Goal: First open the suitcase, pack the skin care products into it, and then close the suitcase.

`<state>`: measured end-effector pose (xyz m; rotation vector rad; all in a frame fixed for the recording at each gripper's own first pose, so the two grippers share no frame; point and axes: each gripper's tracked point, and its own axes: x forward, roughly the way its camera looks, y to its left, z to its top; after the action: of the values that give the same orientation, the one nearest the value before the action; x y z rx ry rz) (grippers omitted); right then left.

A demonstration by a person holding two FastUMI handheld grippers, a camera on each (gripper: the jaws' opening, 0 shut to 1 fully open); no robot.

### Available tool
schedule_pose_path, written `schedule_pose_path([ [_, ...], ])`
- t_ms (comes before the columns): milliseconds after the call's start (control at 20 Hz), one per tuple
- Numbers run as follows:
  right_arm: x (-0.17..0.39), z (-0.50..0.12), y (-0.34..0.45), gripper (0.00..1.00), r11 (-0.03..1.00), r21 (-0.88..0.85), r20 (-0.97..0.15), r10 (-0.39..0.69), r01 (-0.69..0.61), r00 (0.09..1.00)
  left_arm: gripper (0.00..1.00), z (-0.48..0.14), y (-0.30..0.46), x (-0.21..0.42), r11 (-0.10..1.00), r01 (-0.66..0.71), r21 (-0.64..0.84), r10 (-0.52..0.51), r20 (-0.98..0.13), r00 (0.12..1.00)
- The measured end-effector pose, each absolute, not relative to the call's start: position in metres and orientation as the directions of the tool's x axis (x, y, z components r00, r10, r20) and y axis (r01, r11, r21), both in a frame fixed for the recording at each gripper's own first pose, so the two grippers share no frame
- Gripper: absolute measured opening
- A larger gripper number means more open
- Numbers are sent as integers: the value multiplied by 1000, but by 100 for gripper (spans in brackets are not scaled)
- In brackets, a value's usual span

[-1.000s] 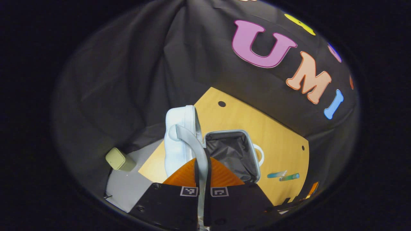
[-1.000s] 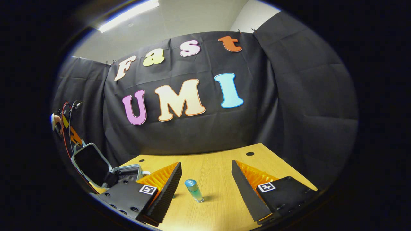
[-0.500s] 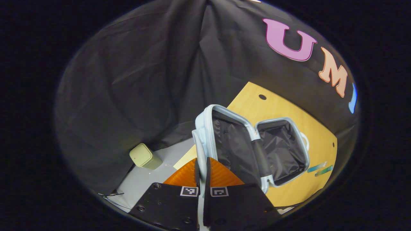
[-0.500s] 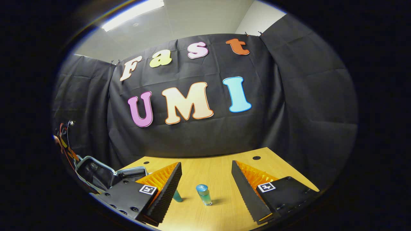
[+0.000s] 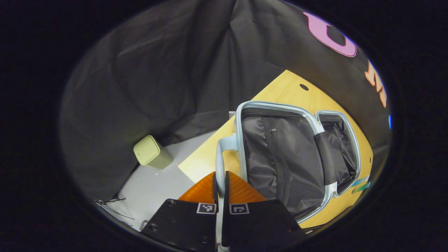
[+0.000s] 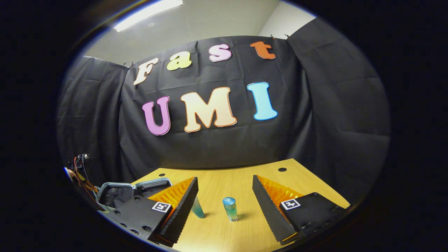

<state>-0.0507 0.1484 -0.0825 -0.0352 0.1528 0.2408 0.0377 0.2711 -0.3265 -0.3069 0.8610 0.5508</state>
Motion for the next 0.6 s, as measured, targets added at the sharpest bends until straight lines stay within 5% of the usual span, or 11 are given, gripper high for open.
schedule_pose_path([
  [350, -55, -88, 149, 97, 970, -23, -176, 233, -240, 956, 2, -322, 275, 30, 805, -593, 3, 367, -788, 494],
  [450, -52, -97, 147, 98, 969, -13, -200, 241, -248, 950, 40, -314, 270, 23, 829, -558, 43, 378, -778, 501],
  [500, -50, -100, 145, 98, 968, -10, -210, 244, -252, 947, 39, -304, 261, 19, 841, -537, 68, 389, -765, 513],
  [600, -42, -106, 146, 98, 965, -1, -230, 253, -261, 940, 69, -282, 231, 16, 859, -501, 102, 409, -725, 554],
])
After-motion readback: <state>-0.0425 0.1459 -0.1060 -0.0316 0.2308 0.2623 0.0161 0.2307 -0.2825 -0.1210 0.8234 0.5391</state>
